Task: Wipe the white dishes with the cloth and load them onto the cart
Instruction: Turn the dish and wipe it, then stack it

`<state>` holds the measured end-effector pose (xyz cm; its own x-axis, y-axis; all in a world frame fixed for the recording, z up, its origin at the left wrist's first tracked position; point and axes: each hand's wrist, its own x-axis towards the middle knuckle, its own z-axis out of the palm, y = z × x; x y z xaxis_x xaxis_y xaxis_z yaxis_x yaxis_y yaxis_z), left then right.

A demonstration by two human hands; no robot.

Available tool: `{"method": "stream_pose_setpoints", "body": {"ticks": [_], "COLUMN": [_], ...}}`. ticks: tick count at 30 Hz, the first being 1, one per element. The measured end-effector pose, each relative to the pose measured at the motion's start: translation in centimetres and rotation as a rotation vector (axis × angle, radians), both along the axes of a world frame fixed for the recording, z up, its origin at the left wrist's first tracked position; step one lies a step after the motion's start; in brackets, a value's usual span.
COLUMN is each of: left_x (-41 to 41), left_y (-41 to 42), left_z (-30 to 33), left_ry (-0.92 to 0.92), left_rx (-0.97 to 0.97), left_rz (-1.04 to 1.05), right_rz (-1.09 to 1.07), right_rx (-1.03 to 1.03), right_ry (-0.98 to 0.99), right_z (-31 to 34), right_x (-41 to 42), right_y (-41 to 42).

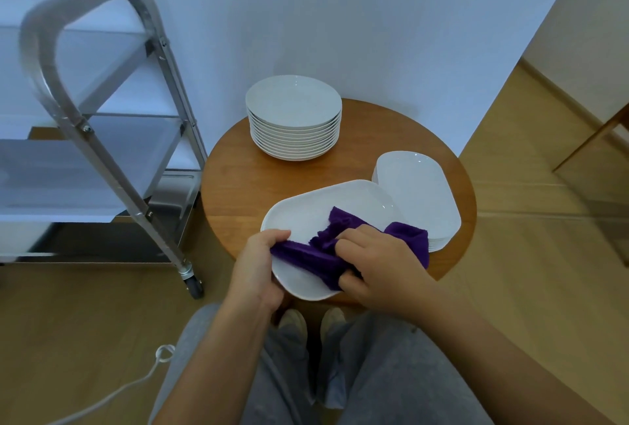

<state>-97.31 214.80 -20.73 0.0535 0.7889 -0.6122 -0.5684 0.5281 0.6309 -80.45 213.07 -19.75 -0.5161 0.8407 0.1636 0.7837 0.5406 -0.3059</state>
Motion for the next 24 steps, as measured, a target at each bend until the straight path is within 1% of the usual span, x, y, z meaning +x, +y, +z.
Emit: {"method": "stream_pose_setpoints", "body": {"ticks": [3, 5, 7, 8, 9, 11, 12, 13, 14, 16, 17, 19, 20, 22, 23, 24], "left_x": [0.0, 0.1, 0.0, 0.0, -0.1, 0.0, 0.2, 0.3, 0.3, 0.1, -0.1, -0.5, -0.7, -1.1, -1.4, -1.6], "left_y": [0.0, -0.1, -0.1, -0.1, -0.1, -0.5, -0.8, -1.1, -1.3, -1.7, -1.9, -2.1, -2.3, -2.6, -2.7, -2.6], "left_z": [0.1, 0.3, 0.7, 0.9, 1.0, 0.9, 0.8, 0.6, 0.5, 0.5, 0.6, 0.6, 0.8, 1.8, 2.3, 2.8], "left_ry": [0.107, 0.143, 0.166, 0.187, 0.227, 0.354, 0.398, 0.429, 0.441, 0.412, 0.415, 0.476, 0.492, 0.491, 0.491, 0.488], "left_rx": [0.021, 0.064, 0.091, 0.094, 0.092, 0.112, 0.129, 0.141, 0.162, 0.221, 0.250, 0.322, 0.363, 0.451, 0.478, 0.491], "left_rz": [-0.005, -0.028, -0.056, -0.077, -0.109, -0.191, -0.214, -0.223, -0.220, -0.239, -0.269, -0.309, -0.319, -0.330, -0.339, -0.353], "right_rz": [-0.113, -0.286, -0.408, -0.393, -0.329, -0.135, -0.050, 0.008, 0.037, 0.056, 0.073, 0.090, 0.076, 0.004, -0.050, -0.104], "right_rx": [0.126, 0.154, 0.179, 0.185, 0.163, 0.042, 0.036, 0.072, 0.094, 0.136, 0.216, 0.407, 0.465, 0.504, 0.496, 0.442], "right_ry": [0.055, 0.167, 0.203, 0.174, 0.127, 0.068, 0.038, -0.014, -0.047, -0.009, 0.015, 0.076, 0.119, 0.181, 0.189, 0.183], "right_z": [-0.4, -1.0, -1.3, -1.6, -1.8, -1.8, -1.9, -1.9, -1.8, -1.4, -1.1, -0.3, 0.1, 1.0, 1.3, 1.7], "right_x": [-0.1, -1.0, -2.2, -2.7, -3.1, -3.7, -4.0, -4.3, -4.5, -4.6, -4.5, -4.2, -4.1, -4.3, -4.4, -4.4], "right_y": [-0.7, -1.4, -1.9, -2.0, -1.8, -1.5, -1.2, -0.8, -0.5, 0.3, 0.8, 1.7, 2.0, 2.2, 2.2, 2.1]}}
